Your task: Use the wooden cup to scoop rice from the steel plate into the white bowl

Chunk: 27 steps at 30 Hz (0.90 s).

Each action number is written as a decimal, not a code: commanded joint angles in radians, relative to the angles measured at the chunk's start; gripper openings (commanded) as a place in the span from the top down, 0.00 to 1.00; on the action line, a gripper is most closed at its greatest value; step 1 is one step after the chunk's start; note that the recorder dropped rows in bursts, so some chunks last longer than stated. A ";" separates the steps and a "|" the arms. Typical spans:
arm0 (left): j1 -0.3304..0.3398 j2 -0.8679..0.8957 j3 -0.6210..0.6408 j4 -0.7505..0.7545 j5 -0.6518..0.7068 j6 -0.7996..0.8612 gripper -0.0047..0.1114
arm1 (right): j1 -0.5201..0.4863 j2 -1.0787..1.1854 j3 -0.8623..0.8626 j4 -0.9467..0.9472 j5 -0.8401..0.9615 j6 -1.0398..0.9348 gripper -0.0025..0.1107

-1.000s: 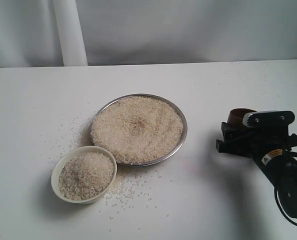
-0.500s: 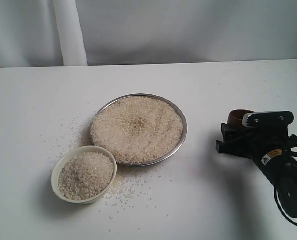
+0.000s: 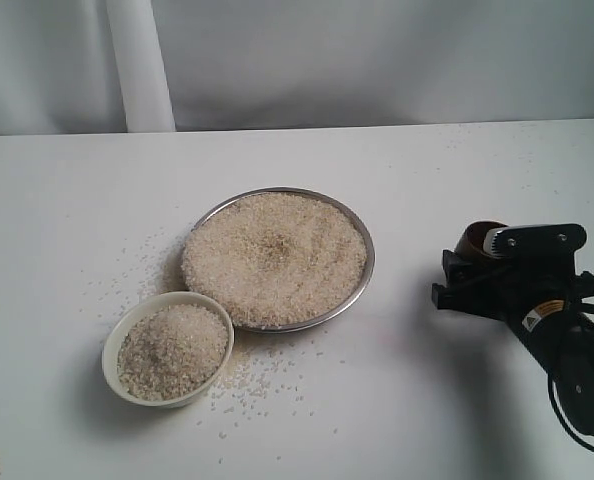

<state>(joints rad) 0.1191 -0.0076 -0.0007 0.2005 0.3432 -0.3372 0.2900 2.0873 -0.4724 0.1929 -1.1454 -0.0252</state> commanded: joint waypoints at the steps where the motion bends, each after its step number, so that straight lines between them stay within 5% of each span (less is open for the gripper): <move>1: -0.001 0.008 0.001 -0.004 -0.006 -0.002 0.96 | -0.001 -0.004 0.005 -0.013 0.014 -0.005 0.24; 7: -0.001 0.008 0.001 -0.004 -0.006 -0.002 0.96 | -0.001 -0.009 0.012 -0.014 -0.044 -0.005 0.15; 27: -0.001 0.008 0.001 -0.004 -0.006 -0.002 0.96 | -0.001 -0.381 0.134 -0.111 0.053 -0.001 0.18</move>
<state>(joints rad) 0.1191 -0.0076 -0.0007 0.2005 0.3432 -0.3372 0.2900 1.7137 -0.3462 0.1025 -1.1159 -0.0252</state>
